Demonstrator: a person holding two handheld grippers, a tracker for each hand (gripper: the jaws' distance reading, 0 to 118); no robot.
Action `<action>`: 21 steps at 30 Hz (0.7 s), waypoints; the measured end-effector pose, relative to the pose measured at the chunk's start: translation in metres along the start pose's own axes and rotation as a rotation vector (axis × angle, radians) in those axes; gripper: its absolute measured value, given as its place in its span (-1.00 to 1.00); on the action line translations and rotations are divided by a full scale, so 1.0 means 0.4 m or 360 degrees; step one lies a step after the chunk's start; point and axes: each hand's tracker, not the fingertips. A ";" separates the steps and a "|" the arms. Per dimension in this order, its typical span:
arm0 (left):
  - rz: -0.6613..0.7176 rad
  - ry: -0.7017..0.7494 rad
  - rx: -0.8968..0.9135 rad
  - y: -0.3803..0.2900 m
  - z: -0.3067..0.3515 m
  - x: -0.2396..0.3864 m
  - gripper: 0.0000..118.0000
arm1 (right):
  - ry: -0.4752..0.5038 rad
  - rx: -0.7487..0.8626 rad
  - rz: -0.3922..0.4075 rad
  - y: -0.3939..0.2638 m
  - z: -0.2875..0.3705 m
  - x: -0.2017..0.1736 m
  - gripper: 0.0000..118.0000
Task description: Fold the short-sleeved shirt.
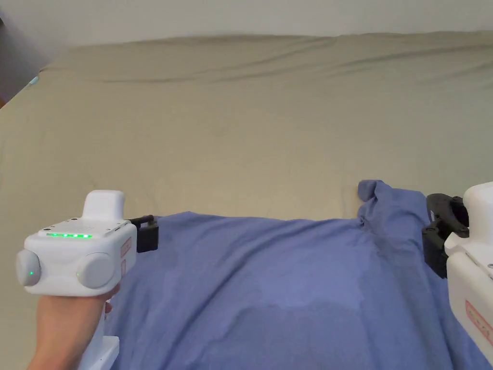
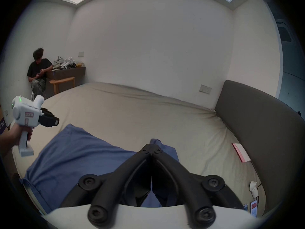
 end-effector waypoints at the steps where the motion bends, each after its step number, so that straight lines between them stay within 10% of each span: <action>1: 0.0014 -0.0001 -0.0009 0.010 -0.037 -0.009 0.57 | -0.0007 -0.0020 0.0006 -0.006 -0.011 0.008 -0.98; 11: 0.0008 -0.0011 -0.0356 0.030 -0.301 -0.013 0.59 | -0.0076 -0.0159 0.0038 -0.027 -0.044 0.049 -0.98; 14: -0.0130 -0.0051 -0.0353 0.005 -0.298 0.023 0.21 | -0.0091 -0.0208 0.0070 -0.032 -0.044 0.052 -0.98; 15: -0.0133 -0.0036 -0.0322 0.013 -0.289 0.030 -0.07 | -0.0103 -0.0221 0.0086 -0.033 -0.045 0.057 -0.98; 16: -0.0150 -0.0071 -0.0346 0.023 -0.279 0.035 -0.77 | -0.0106 -0.0225 0.0096 -0.034 -0.044 0.055 -0.98; 21: -0.0292 -0.0074 -0.0246 0.024 -0.219 0.077 -0.92 | -0.0056 -0.0256 0.0067 -0.033 -0.064 0.074 -0.98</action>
